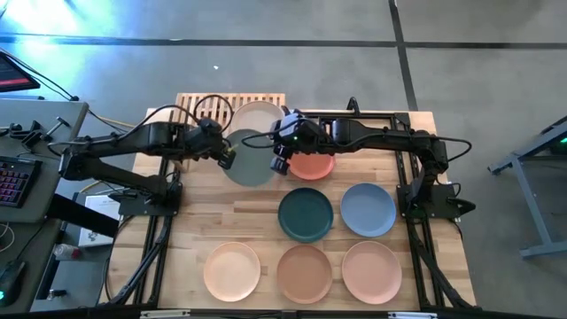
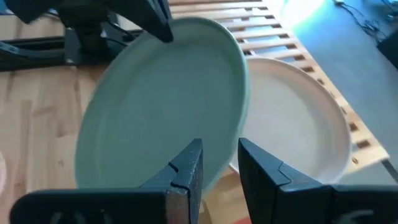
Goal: Place and stack plates onto a shelf
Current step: Stack the light blue plate on top of the white plate on the shelf
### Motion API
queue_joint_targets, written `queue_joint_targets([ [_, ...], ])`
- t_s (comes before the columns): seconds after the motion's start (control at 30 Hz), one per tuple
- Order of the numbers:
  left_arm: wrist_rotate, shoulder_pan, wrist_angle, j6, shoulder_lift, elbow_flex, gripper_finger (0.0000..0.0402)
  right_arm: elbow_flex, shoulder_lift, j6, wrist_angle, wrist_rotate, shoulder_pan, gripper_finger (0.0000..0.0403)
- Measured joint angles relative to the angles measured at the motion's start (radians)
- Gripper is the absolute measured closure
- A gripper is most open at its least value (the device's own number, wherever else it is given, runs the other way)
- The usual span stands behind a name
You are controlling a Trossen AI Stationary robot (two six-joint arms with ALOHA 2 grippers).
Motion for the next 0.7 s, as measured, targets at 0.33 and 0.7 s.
queue_joint_targets([
  [0.33, -0.023, 0.004, 0.008, 0.098, 0.068, 0.037, 0.0401, 0.000, 0.000, 0.089, -0.048, 0.023, -0.011, 0.0324],
  [0.7, -0.051, 0.004, 0.116, 0.217, 0.095, 0.040, 0.0401, 0.000, 0.000, 0.198, -0.132, 0.014, -0.035, 0.0324],
])
